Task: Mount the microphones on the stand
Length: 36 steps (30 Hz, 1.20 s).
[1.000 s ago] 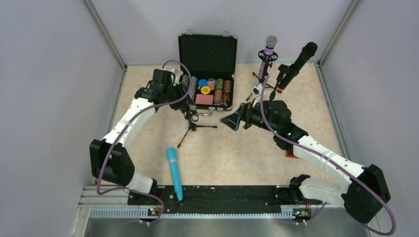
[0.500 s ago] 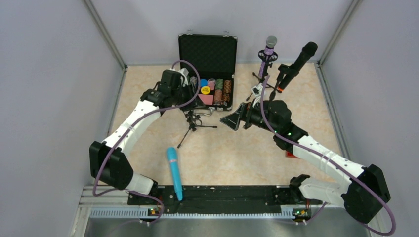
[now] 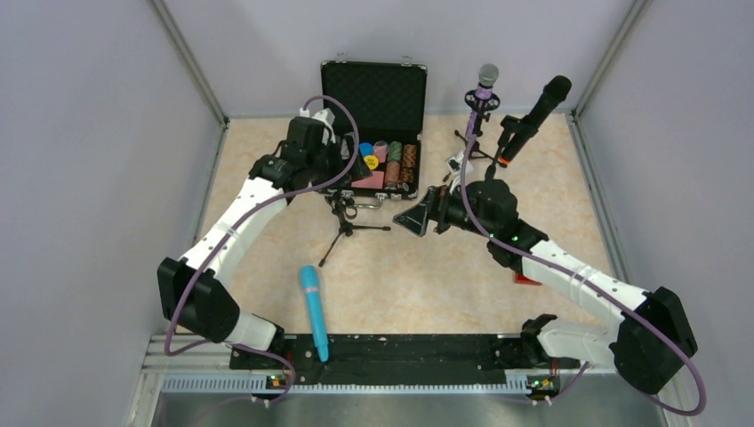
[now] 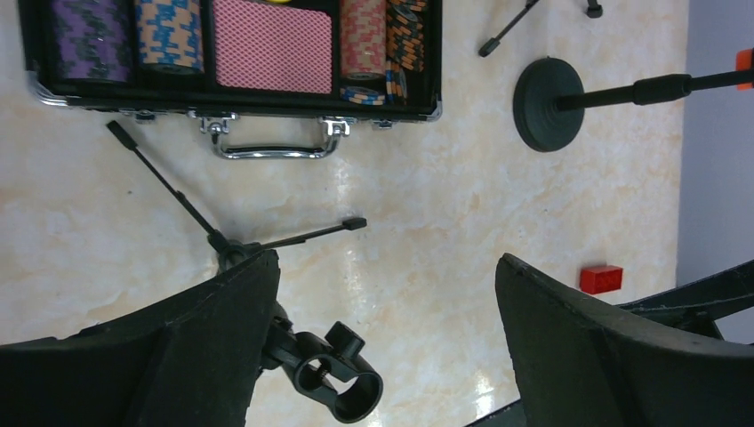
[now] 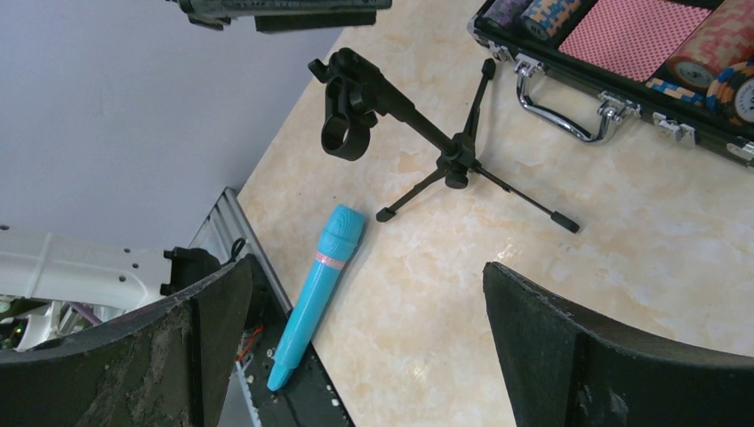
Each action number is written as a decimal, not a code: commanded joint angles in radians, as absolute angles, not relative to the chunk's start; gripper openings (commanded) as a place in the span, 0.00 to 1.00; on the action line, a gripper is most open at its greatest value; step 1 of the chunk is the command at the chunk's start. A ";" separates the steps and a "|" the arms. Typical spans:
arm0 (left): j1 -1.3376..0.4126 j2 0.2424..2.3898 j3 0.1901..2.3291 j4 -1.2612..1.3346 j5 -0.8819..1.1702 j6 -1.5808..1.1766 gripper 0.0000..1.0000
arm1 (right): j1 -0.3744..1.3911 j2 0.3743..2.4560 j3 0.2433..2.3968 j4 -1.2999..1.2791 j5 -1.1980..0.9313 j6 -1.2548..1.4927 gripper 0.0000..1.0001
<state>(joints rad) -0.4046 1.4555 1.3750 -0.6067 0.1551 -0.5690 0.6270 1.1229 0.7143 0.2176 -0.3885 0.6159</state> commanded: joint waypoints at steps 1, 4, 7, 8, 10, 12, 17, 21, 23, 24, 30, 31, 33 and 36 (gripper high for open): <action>-0.403 1.382 1.417 -0.592 0.030 -0.497 0.95 | 0.621 1.162 0.782 0.243 -0.445 0.636 0.99; -0.401 1.316 1.381 -0.543 -0.059 -0.443 0.96 | 0.620 1.189 0.798 0.242 -0.474 0.650 0.99; -0.395 1.230 1.332 -0.490 -0.127 -0.386 0.95 | 0.620 1.205 0.800 0.261 -0.491 0.666 0.99; -0.393 1.204 1.316 -0.468 -0.137 -0.367 0.94 | 0.620 1.211 0.801 0.266 -0.496 0.671 0.98; -0.390 1.154 1.279 -0.434 -0.134 -0.322 0.93 | 0.620 1.229 0.814 0.266 -0.502 0.675 0.98; -0.389 1.109 1.246 -0.407 -0.135 -0.298 0.92 | 0.620 1.252 0.832 0.265 -0.518 0.677 0.98; -0.388 1.005 1.162 -0.346 -0.132 -0.267 0.91 | 0.622 1.322 0.877 0.299 -0.571 0.705 0.98; -0.388 0.939 1.099 -0.301 -0.131 -0.252 0.91 | 0.627 1.400 0.929 0.342 -0.636 0.752 0.98; -0.390 0.914 1.077 -0.287 -0.133 -0.244 0.91 | 0.635 1.446 0.957 0.367 -0.668 0.786 0.98; -0.389 0.906 1.068 -0.282 -0.135 -0.241 0.91 | 0.640 1.479 0.972 0.375 -0.679 0.803 0.98; -0.388 0.883 1.046 -0.281 -0.139 -0.230 0.91 | 0.694 1.633 1.125 0.282 -0.721 0.859 0.99; -0.388 0.881 1.044 -0.282 -0.139 -0.229 0.91 | 0.701 1.656 1.138 0.283 -0.729 0.871 0.99; -0.388 0.879 1.039 -0.290 -0.152 -0.226 0.91 | 0.707 1.703 1.158 0.314 -0.765 0.927 0.99; -0.389 0.881 1.050 -0.326 -0.183 -0.219 0.91 | 0.709 1.772 1.168 0.424 -0.819 1.054 0.98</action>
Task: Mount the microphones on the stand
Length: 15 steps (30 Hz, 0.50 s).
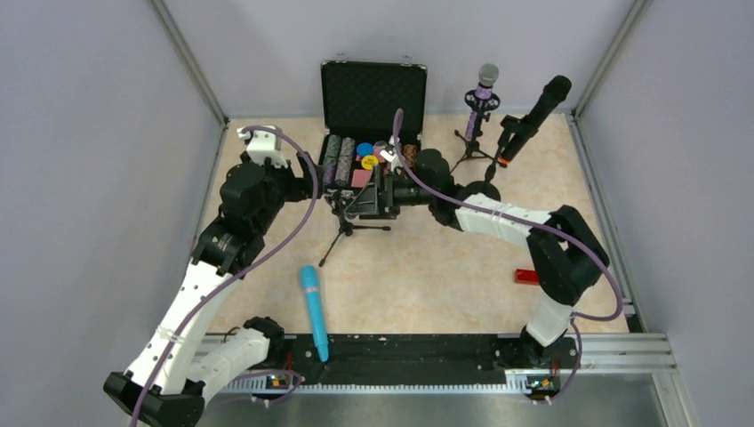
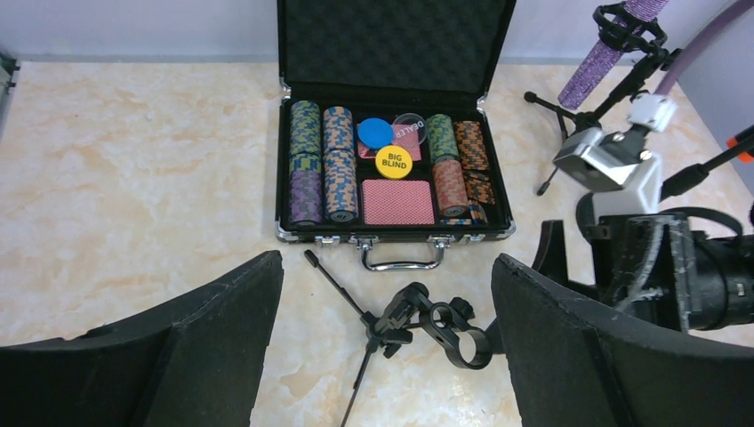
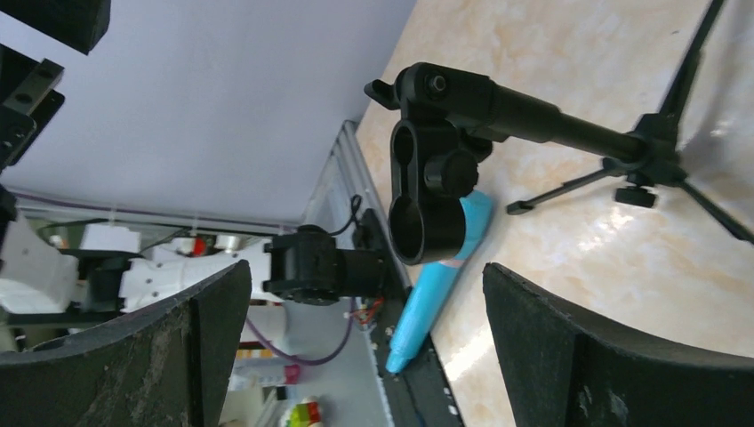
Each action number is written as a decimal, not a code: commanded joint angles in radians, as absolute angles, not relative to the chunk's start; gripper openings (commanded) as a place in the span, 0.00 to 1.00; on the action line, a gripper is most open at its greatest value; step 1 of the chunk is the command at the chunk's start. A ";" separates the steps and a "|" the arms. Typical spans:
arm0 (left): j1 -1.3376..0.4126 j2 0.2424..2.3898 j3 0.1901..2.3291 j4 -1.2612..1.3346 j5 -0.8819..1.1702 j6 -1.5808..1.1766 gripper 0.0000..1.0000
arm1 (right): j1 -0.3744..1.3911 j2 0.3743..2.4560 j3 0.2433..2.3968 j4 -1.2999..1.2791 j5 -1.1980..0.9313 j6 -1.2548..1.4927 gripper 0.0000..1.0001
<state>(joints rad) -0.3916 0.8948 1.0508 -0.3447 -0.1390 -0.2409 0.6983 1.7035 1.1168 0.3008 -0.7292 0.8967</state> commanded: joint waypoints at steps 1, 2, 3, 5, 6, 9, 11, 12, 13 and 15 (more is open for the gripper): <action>-0.389 0.881 1.054 -0.337 -0.191 -0.215 0.91 | 0.708 1.791 1.167 0.451 -0.826 1.088 0.98; -0.389 0.880 1.055 -0.343 -0.194 -0.211 0.91 | 0.709 1.810 1.170 0.487 -0.835 1.117 0.97; -0.389 0.877 1.056 -0.350 -0.200 -0.207 0.91 | 0.710 1.827 1.174 0.516 -0.843 1.144 0.97; -0.389 0.871 1.053 -0.357 -0.207 -0.201 0.91 | 0.711 1.861 1.191 0.548 -0.855 1.172 0.96; -0.390 0.869 1.051 -0.359 -0.213 -0.201 0.91 | 0.712 1.883 1.208 0.543 -0.863 1.175 0.96; -0.389 0.868 1.054 -0.375 -0.246 -0.204 0.90 | 0.713 1.925 1.245 0.565 -0.874 1.194 0.94; -0.388 0.870 1.054 -0.384 -0.258 -0.204 0.90 | 0.715 1.945 1.259 0.596 -0.873 1.218 0.92; -0.389 0.869 1.054 -0.386 -0.259 -0.204 0.90 | 0.714 1.957 1.269 0.600 -0.875 1.225 0.91; -0.389 0.870 1.054 -0.386 -0.259 -0.204 0.90 | 0.715 1.970 1.281 0.605 -0.877 1.232 0.90; -0.387 0.871 1.054 -0.387 -0.260 -0.201 0.90 | 0.715 1.993 1.300 0.614 -0.877 1.246 0.88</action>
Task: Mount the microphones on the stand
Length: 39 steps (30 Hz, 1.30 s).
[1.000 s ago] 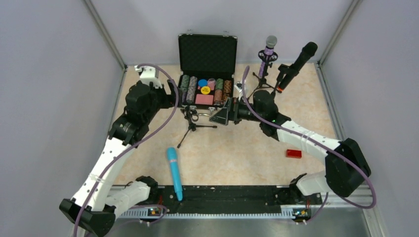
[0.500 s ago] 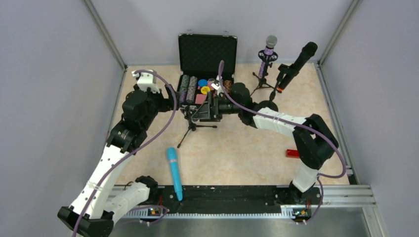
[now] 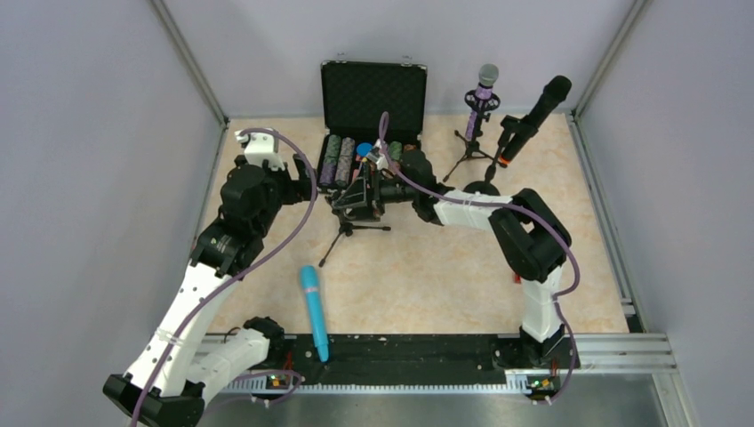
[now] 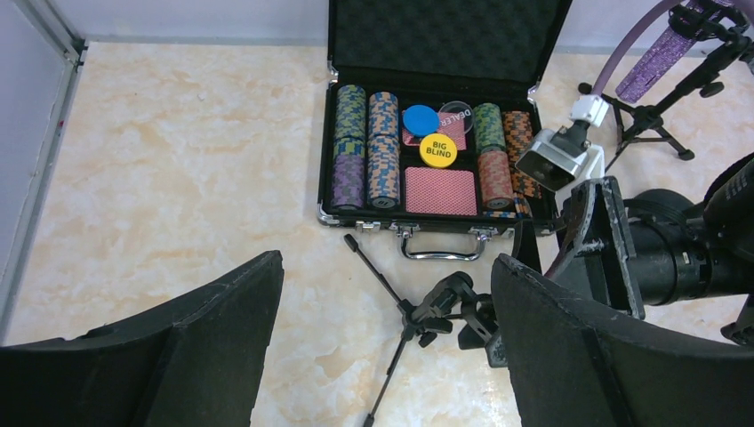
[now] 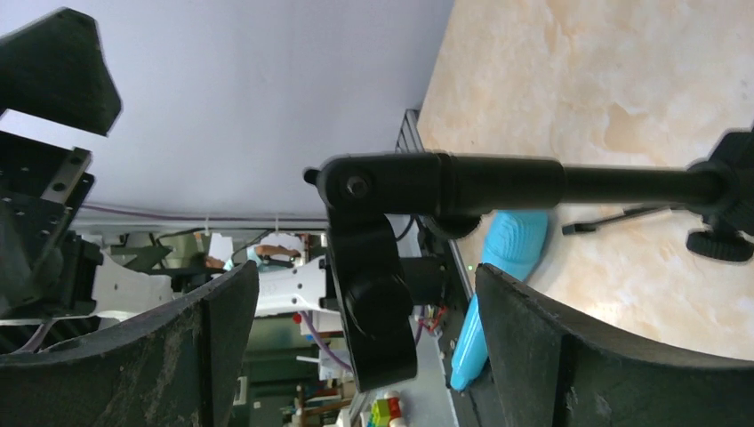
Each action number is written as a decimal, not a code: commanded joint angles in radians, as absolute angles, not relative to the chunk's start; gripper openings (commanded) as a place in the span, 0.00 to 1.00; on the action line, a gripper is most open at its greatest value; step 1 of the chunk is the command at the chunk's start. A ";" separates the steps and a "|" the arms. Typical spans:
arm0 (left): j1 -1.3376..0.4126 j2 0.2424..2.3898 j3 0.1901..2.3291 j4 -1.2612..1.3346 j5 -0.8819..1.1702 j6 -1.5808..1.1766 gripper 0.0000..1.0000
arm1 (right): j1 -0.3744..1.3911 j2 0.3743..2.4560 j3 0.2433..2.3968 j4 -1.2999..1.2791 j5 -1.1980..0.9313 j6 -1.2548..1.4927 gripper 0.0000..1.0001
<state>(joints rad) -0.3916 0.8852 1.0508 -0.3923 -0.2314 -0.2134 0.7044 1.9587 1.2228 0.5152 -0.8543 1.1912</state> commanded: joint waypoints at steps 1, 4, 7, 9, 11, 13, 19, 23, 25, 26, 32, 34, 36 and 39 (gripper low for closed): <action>-0.388 0.870 1.054 -0.387 -0.262 -0.200 0.90 | 0.715 2.005 1.309 0.626 -0.879 1.257 0.86; -0.387 0.873 1.055 -0.387 -0.264 -0.198 0.90 | 0.715 2.033 1.336 0.646 -0.890 1.272 0.79; -0.388 0.878 1.055 -0.388 -0.265 -0.197 0.90 | 0.715 2.057 1.366 0.621 -0.898 1.257 0.72; -0.387 0.879 1.055 -0.390 -0.262 -0.196 0.90 | 0.714 2.068 1.379 0.613 -0.900 1.255 0.67; -0.387 0.881 1.055 -0.394 -0.261 -0.196 0.90 | 0.715 2.075 1.384 0.618 -0.904 1.259 0.60; -0.388 0.880 1.053 -0.396 -0.261 -0.196 0.90 | 0.716 2.078 1.385 0.622 -0.909 1.261 0.50; -0.386 0.873 1.048 -0.397 -0.258 -0.199 0.90 | 0.715 2.062 1.364 0.627 -0.905 1.255 0.19; -0.388 0.868 1.045 -0.398 -0.254 -0.203 0.90 | 0.715 2.047 1.366 0.625 -0.913 1.247 0.16; -0.386 0.866 1.043 -0.397 -0.251 -0.206 0.90 | 0.715 2.038 1.377 0.616 -0.924 1.237 0.15; -0.386 0.864 1.043 -0.398 -0.248 -0.208 0.90 | 0.715 2.033 1.387 0.597 -0.937 1.228 0.14; -0.386 0.851 1.036 -0.400 -0.243 -0.217 0.90 | 0.716 1.979 1.436 0.519 -0.978 1.179 0.10; -0.388 0.847 1.031 -0.396 -0.241 -0.224 0.90 | 0.715 1.956 1.444 0.498 -0.996 1.168 0.08; -0.387 0.843 1.026 -0.392 -0.239 -0.228 0.89 | 0.715 1.932 1.444 0.482 -1.016 1.156 0.06; -0.387 0.841 1.022 -0.389 -0.232 -0.234 0.89 | 0.714 1.896 1.441 0.425 -1.043 1.112 0.02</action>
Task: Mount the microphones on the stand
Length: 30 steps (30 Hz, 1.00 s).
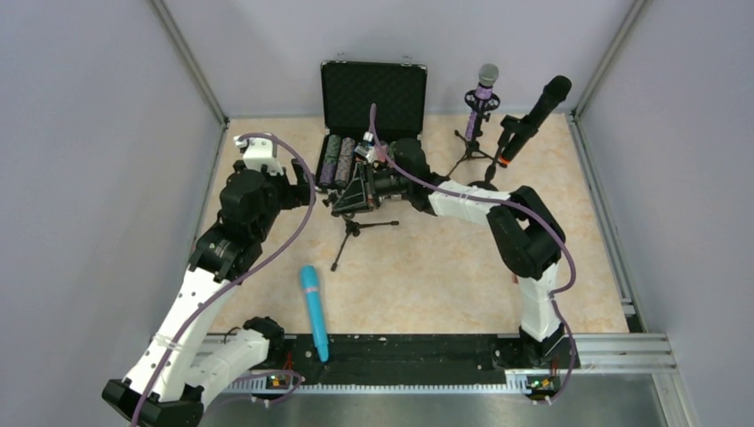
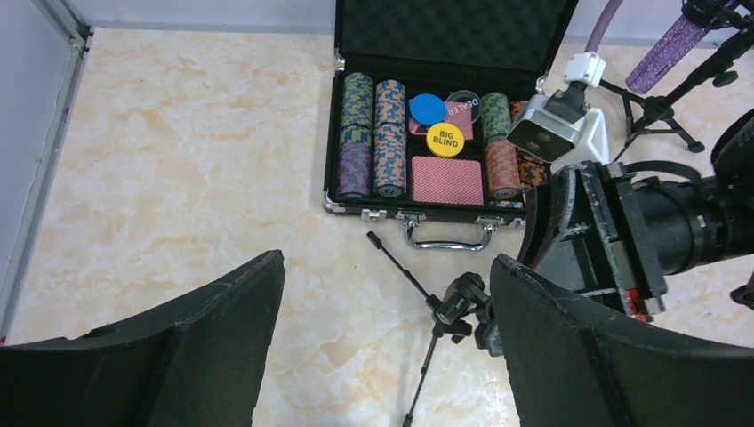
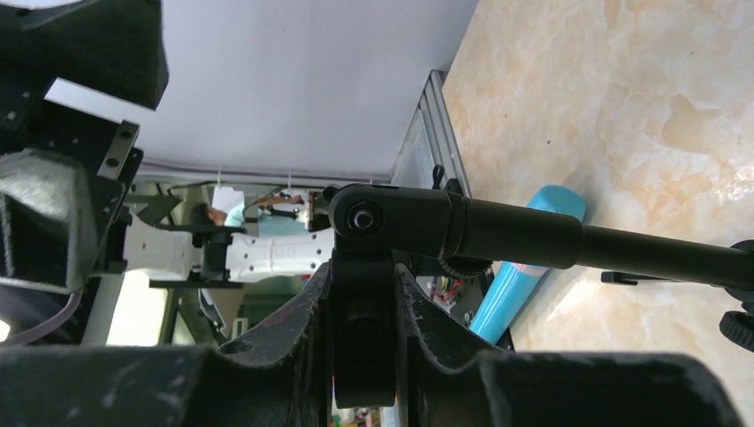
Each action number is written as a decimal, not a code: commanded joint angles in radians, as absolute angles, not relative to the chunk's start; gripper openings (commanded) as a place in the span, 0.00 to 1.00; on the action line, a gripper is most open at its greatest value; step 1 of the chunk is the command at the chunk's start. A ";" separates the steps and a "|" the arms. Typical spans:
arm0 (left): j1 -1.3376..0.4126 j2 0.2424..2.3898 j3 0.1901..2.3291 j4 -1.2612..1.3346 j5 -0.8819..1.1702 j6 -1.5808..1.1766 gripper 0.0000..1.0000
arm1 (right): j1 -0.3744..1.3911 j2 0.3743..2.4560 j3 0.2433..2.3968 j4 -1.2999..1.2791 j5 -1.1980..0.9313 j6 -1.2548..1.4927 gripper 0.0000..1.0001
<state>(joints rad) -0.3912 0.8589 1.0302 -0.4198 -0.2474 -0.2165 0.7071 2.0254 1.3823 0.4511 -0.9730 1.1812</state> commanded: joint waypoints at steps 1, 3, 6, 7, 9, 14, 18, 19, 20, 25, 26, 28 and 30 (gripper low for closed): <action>-0.387 0.842 1.020 -0.387 -0.231 -0.236 0.89 | 0.713 1.884 1.440 0.389 -1.047 1.090 0.02; -0.388 0.842 1.019 -0.383 -0.226 -0.239 0.89 | 0.711 1.854 1.431 0.357 -1.050 1.065 0.00; -0.387 0.844 1.019 -0.379 -0.221 -0.244 0.89 | 0.706 1.818 1.402 0.371 -1.058 1.071 0.00; -0.388 0.845 1.018 -0.378 -0.220 -0.244 0.89 | 0.705 1.807 1.393 0.380 -1.065 1.079 0.00; -0.387 0.848 1.019 -0.377 -0.217 -0.245 0.89 | 0.703 1.787 1.370 0.402 -1.088 1.095 0.00; -0.386 0.857 1.017 -0.373 -0.210 -0.248 0.89 | 0.700 1.739 1.292 0.474 -1.156 1.112 0.00; -0.387 0.867 1.017 -0.371 -0.199 -0.256 0.89 | 0.698 1.711 1.225 0.487 -1.212 1.107 0.00; -0.386 0.868 1.016 -0.371 -0.197 -0.259 0.88 | 0.698 1.705 1.206 0.519 -1.226 1.118 0.00; -0.387 0.869 1.015 -0.371 -0.194 -0.260 0.88 | 0.697 1.700 1.187 0.545 -1.243 1.135 0.00; -0.386 0.874 1.014 -0.371 -0.188 -0.264 0.88 | 0.683 1.701 1.079 0.895 -1.340 1.373 0.00; -0.388 0.875 1.013 -0.371 -0.188 -0.265 0.88 | 0.677 1.710 1.057 1.015 -1.362 1.454 0.00; -0.388 0.878 1.012 -0.369 -0.186 -0.269 0.88 | 0.660 1.748 1.020 1.307 -1.400 1.663 0.00; -0.386 0.879 1.011 -0.363 -0.179 -0.275 0.88 | 0.632 1.821 1.016 1.672 -1.428 1.954 0.00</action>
<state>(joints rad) -0.3912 0.8757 1.0172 -0.4179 -0.1978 -0.2596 0.6804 1.7725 1.0134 0.8913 -1.3209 1.4536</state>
